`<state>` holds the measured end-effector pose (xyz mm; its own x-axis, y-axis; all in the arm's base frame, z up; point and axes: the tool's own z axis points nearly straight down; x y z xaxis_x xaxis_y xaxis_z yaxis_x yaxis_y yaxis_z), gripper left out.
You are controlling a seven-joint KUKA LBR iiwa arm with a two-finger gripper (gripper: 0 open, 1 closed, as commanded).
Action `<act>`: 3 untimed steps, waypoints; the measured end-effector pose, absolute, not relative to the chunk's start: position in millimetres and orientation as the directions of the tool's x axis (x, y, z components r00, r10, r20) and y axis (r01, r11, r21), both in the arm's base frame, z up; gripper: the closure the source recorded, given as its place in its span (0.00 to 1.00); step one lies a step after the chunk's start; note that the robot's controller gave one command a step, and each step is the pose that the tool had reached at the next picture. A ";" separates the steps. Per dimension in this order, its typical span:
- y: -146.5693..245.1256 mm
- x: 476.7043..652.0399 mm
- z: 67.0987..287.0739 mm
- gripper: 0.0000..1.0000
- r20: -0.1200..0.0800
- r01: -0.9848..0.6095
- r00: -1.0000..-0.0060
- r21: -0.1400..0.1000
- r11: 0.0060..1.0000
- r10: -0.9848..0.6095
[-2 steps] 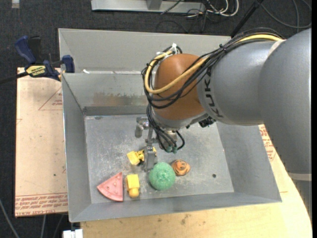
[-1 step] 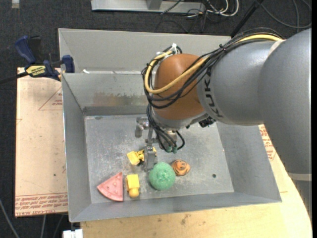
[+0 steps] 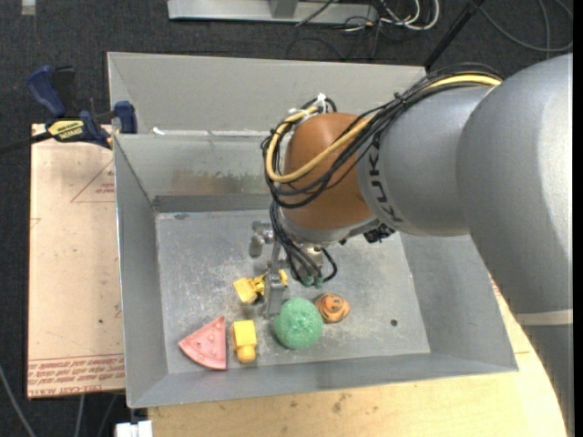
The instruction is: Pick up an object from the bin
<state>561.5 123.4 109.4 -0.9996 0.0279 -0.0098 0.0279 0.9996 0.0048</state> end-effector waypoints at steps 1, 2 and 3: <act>117.5 562.2 69.9 1.00 -0.001 0.166 -0.986 0.002 0.986 0.166; 117.4 562.2 69.9 1.00 -0.001 0.166 -0.986 0.002 0.986 0.166; 128.6 557.5 245.8 1.00 -0.009 0.118 -0.993 0.004 0.993 0.118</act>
Offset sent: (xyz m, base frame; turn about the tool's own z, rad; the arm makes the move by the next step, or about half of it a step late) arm 0.0000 0.0000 0.0000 0.0000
